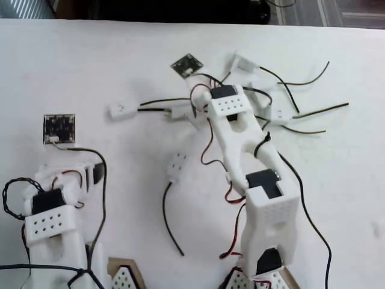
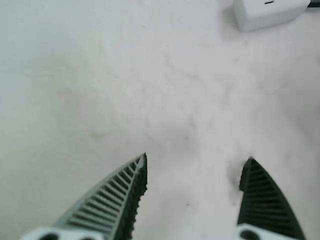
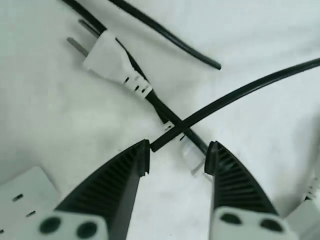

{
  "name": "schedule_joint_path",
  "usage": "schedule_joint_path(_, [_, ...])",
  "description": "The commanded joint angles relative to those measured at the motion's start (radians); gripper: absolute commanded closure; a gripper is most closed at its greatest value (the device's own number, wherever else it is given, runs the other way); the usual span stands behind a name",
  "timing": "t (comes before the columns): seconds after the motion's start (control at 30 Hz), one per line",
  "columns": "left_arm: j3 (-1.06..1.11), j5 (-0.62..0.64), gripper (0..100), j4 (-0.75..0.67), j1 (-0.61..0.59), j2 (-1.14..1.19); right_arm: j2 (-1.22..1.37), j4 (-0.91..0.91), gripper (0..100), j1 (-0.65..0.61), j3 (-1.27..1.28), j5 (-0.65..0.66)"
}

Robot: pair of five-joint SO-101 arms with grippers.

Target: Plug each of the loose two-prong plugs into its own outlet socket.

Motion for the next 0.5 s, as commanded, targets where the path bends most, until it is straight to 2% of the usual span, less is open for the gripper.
schedule_joint_path(0.0, [-0.003,-0.002,70,-0.017,0.001,-0.027,-0.012,-0.102,81.7,0.013,-0.049,-0.008])
schedule_joint_path(0.2, [-0.003,-0.002,70,-0.017,0.001,-0.027,0.116,-0.171,82.3,0.013,-0.051,-0.008])
schedule_joint_path(0.27, [-0.003,-0.002,70,-0.017,0.001,-0.027,0.125,-0.166,87.3,0.013,-0.052,-0.012])
schedule_joint_path(0.33, [-0.003,-0.002,70,-0.017,0.001,-0.027,0.114,-0.166,97.5,0.015,-0.052,-0.012])
schedule_joint_path(0.47, [-0.003,-0.002,70,-0.017,0.001,-0.027,0.059,-0.11,98.6,0.031,-0.049,-0.012])
